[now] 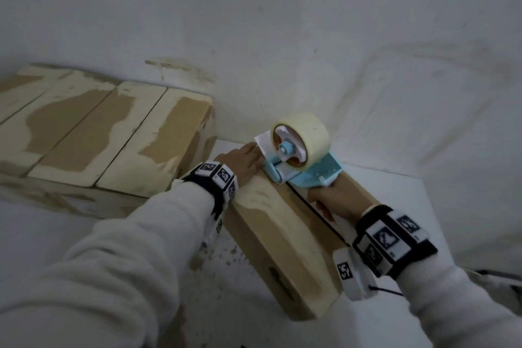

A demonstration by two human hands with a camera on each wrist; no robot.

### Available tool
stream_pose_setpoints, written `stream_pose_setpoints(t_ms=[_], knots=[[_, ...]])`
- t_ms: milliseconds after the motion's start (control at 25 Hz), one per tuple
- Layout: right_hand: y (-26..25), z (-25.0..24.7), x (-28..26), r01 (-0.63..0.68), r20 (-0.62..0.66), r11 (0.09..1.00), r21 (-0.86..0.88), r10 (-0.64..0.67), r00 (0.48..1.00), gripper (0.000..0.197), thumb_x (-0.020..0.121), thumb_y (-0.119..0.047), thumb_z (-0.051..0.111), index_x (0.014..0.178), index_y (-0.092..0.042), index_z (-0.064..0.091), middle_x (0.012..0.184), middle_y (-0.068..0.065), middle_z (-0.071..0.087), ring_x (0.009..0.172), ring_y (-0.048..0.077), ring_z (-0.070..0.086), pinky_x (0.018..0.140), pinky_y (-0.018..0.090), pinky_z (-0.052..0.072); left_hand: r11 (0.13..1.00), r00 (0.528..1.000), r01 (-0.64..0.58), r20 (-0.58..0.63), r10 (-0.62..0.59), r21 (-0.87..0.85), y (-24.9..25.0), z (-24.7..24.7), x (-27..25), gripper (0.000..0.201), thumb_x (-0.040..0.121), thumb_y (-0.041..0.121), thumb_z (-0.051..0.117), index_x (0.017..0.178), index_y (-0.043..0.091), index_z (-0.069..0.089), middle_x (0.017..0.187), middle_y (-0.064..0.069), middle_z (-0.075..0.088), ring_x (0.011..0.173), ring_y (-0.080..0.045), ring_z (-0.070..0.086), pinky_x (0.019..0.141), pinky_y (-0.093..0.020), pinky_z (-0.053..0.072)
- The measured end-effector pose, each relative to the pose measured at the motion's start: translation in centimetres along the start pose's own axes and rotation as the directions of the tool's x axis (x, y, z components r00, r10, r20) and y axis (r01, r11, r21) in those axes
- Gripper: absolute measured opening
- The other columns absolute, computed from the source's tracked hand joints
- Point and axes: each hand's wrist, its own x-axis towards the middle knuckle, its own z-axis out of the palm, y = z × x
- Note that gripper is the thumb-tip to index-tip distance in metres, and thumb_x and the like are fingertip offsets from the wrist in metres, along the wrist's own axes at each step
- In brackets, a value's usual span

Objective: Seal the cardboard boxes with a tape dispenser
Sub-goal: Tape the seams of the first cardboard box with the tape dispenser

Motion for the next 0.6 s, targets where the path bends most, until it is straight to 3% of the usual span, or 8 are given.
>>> stream_pose_setpoints(t_ms=[160, 280, 400, 520, 600], knots=[[1.3, -1.2, -2.0, -0.024, 0.024, 0.999, 0.029, 0.023, 0.999, 0.016, 0.071, 0.0, 0.057, 0.061, -0.009, 0.049, 0.048, 0.009, 0.049, 0.035, 0.017, 0.039, 0.039, 0.021, 0.034, 1.0, 1.0, -0.007, 0.02, 0.007, -0.008, -0.4, 0.0, 0.3, 0.05, 0.1, 0.042, 0.023, 0.148, 0.029, 0.019, 0.156, 0.004, 0.018, 0.138, -0.024, 0.033, 0.109, -0.044, 0.031], [4.7, -2.4, -5.7, -0.054, -0.027, 0.979, 0.199, 0.061, 0.998, 0.02, 0.069, 0.004, 0.059, 0.062, -0.012, 0.048, 0.043, -0.002, 0.046, 0.04, 0.015, 0.038, 0.042, 0.022, 0.03, 0.999, 0.999, 0.033, 0.041, -0.034, 0.015, -0.3, 0.0, 0.2, 0.053, 0.1, 0.046, 0.019, 0.15, 0.031, 0.009, 0.159, 0.005, 0.01, 0.144, -0.019, 0.022, 0.116, -0.042, 0.023], [8.2, -3.3, -9.0, -0.073, -0.028, 0.932, 0.355, 0.089, 0.996, 0.019, 0.058, -0.004, 0.063, 0.071, -0.009, 0.05, 0.044, -0.005, 0.047, 0.043, 0.013, 0.039, 0.041, 0.022, 0.03, 0.998, 0.998, 0.053, 0.015, -0.053, 0.036, 0.4, -0.4, -0.4, 0.053, 0.1, 0.045, 0.018, 0.15, 0.031, 0.008, 0.159, 0.005, 0.008, 0.144, -0.019, 0.022, 0.116, -0.036, 0.018], [10.4, -3.2, -9.7, -0.064, -0.021, 0.924, 0.378, 0.078, 0.997, 0.016, 0.07, 0.009, 0.062, 0.071, -0.003, 0.051, 0.041, -0.004, 0.05, 0.037, 0.01, 0.043, 0.038, 0.021, 0.036, 0.987, 0.995, 0.092, 0.032, -0.097, 0.128, 1.2, -0.7, -0.7, 0.055, 0.099, 0.047, 0.02, 0.15, 0.031, 0.007, 0.16, 0.004, 0.005, 0.144, -0.025, 0.022, 0.117, -0.042, 0.017], [11.5, -2.7, -9.3, -0.057, -0.017, 0.923, 0.38, 0.068, 0.998, 0.019, 0.076, 0.016, 0.057, 0.069, -0.002, 0.052, 0.041, -0.001, 0.051, 0.036, 0.011, 0.045, 0.038, 0.022, 0.039, 0.969, 0.986, 0.162, 0.004, -0.165, 0.186, 2.8, -1.0, -1.4, 0.059, 0.098, 0.048, 0.023, 0.151, 0.029, 0.005, 0.16, 0.0, -0.001, 0.146, -0.026, 0.014, 0.118, -0.047, 0.011]])
